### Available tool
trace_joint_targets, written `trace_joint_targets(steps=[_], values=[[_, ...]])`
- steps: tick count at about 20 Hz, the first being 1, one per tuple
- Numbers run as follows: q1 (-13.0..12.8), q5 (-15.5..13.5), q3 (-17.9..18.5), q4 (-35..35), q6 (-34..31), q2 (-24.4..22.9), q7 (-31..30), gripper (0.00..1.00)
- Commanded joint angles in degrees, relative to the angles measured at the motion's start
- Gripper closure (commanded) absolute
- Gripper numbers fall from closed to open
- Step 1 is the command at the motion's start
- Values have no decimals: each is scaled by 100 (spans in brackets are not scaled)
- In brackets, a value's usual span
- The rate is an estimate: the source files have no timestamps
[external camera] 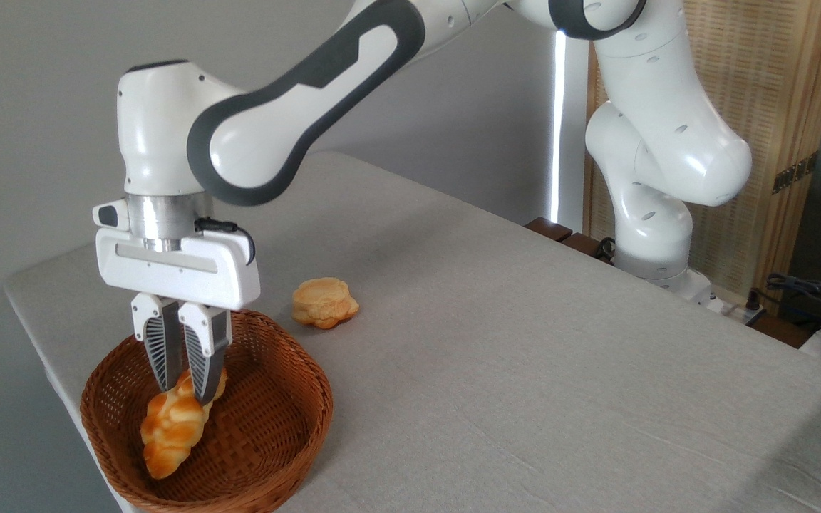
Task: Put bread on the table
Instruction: 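Lift the braided roll out of the basket and carry it beside the bun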
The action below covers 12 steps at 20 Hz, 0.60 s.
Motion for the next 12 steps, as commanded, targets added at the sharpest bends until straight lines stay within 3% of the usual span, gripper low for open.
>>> trace_joint_targets(steps=[1,6,12], values=[[16,35,10,-16,-404,-522,25,60],[25,-220,63,-410,-563,-1251,200,60],[25,-896,80,-1359,-914,-2201,1446,60]])
